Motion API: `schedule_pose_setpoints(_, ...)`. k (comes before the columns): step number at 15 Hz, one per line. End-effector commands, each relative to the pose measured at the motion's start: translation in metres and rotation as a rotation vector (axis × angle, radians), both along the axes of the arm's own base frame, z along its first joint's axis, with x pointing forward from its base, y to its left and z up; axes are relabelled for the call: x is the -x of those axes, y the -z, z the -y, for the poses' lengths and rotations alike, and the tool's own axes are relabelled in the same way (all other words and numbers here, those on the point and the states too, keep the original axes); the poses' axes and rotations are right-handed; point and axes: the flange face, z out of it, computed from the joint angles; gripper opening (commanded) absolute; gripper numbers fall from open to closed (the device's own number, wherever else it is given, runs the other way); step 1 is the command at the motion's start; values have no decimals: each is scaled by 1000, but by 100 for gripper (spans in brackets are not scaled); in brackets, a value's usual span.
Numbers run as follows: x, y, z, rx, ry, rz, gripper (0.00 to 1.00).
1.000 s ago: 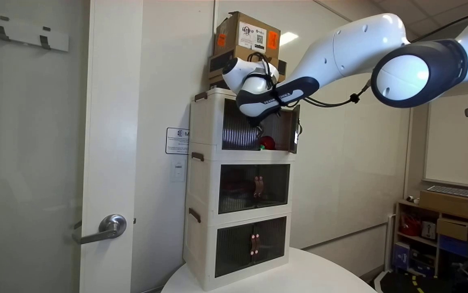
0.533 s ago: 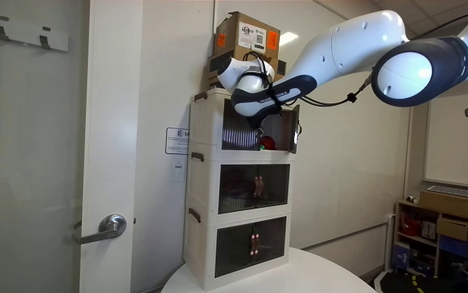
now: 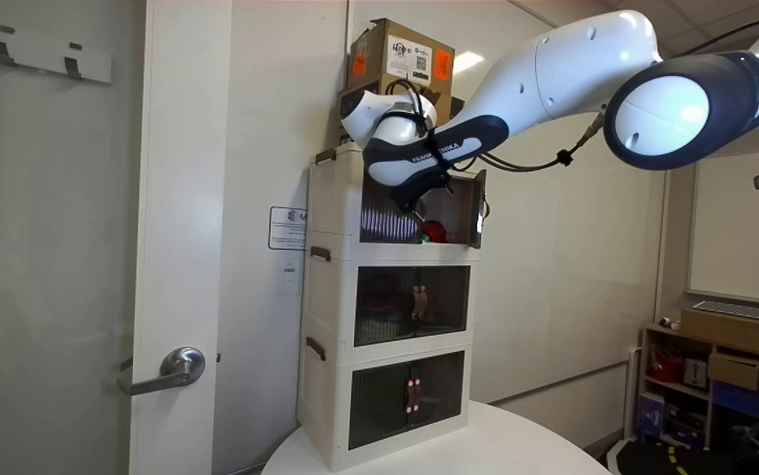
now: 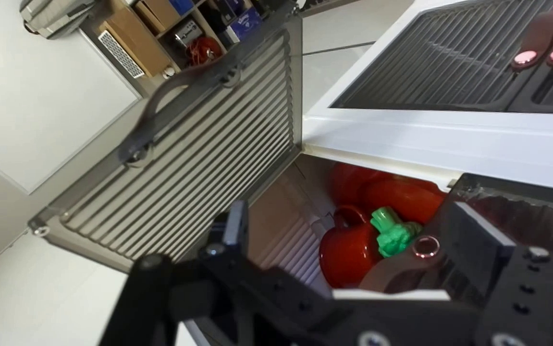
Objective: Open the upper part of the cabinet door
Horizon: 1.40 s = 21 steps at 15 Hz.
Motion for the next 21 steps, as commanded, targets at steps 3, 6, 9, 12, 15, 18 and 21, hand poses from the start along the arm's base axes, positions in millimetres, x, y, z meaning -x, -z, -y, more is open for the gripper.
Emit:
schedule_pose_setpoints(3,-14,-29,28,-86,-121,34,100)
schedule_pose_setpoints(6,-19,-37,48,-90,-154,43,100)
schedule_pose_setpoints(9,-22,-41,63,-92,-170,43,100)
schedule_pose_setpoints(12,-23,-42,69,-86,-169,43,100)
schedule_pose_setpoints(15,-24,-40,73,-85,-170,55,100)
schedule_pose_setpoints(18,-27,-40,76,-69,-171,92,100)
schedule_pose_setpoints(21,-25,-38,86,-49,-92,144,100)
